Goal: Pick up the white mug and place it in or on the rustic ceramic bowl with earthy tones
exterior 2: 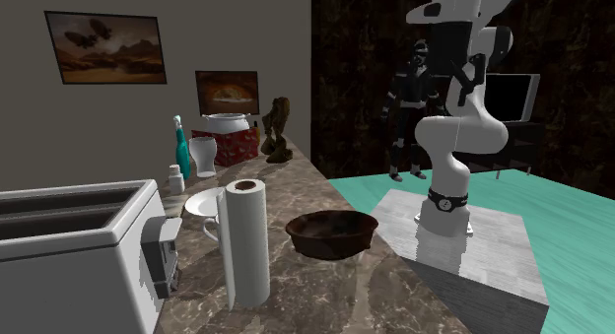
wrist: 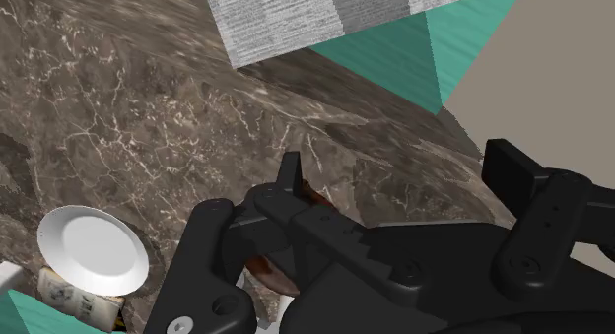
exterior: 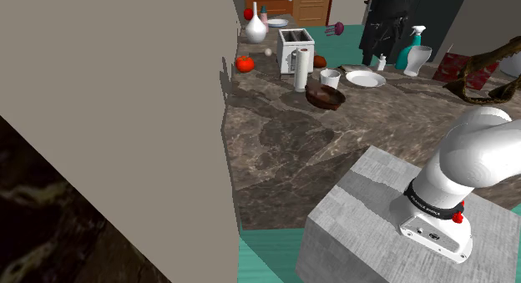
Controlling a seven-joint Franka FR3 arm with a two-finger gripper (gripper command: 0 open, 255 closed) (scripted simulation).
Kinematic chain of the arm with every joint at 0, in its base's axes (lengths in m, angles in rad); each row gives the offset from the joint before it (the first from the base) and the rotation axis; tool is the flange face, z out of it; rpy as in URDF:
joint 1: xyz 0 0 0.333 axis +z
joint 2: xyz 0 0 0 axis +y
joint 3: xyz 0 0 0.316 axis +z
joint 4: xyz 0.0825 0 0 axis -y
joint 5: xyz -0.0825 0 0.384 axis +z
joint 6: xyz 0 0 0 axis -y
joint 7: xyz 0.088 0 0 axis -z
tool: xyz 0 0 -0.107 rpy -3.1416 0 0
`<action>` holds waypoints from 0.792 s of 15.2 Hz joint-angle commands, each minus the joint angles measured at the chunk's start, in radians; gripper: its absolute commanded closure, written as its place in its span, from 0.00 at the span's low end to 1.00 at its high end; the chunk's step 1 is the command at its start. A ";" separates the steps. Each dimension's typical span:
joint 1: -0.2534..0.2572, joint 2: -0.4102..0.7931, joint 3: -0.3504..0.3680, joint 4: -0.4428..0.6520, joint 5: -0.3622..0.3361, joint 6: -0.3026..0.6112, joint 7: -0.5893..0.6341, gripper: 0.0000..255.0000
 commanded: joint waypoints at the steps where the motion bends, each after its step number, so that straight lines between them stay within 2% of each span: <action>1: 0.000 0.000 0.000 0.000 0.000 0.000 0.000 0.00; 12: -0.018 0.322 -0.166 0.062 -0.075 0.253 -0.175 0.00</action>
